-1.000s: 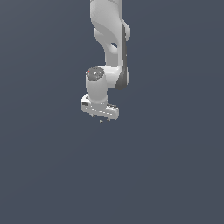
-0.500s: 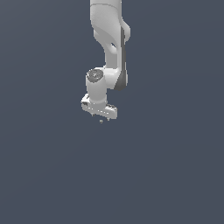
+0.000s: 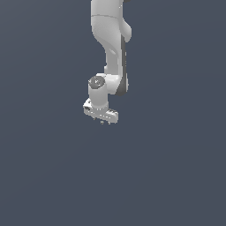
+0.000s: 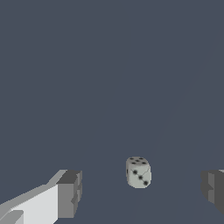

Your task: Pick up the object and move it to a goal position.

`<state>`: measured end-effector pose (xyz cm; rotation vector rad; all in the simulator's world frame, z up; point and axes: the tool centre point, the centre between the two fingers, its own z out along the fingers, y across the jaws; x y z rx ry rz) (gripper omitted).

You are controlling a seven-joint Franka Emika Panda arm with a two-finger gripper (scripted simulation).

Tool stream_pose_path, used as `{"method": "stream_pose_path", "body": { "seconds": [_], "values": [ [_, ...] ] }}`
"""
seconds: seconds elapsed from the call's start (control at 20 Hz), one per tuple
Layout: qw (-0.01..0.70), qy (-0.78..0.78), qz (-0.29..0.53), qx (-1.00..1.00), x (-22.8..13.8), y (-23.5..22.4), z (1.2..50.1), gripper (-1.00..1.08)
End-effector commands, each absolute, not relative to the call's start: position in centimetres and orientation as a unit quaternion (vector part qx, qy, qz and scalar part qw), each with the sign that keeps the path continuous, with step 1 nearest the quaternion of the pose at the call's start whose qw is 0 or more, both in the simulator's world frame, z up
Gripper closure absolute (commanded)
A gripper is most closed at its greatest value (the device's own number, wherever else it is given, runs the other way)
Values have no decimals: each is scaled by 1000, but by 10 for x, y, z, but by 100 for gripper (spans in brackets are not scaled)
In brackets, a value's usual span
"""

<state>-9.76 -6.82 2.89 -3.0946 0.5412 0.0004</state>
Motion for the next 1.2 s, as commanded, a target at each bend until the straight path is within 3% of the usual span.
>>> {"method": "stream_pose_path", "body": {
  "seconds": [0.0,0.3,0.35,1.15],
  "values": [
    [0,173,0,-985,-98,-68,18,-92],
    [0,173,0,-985,-98,-68,9,-92],
    [0,173,0,-985,-98,-68,9,108],
    [0,173,0,-985,-99,-67,18,108]
  ]
}}
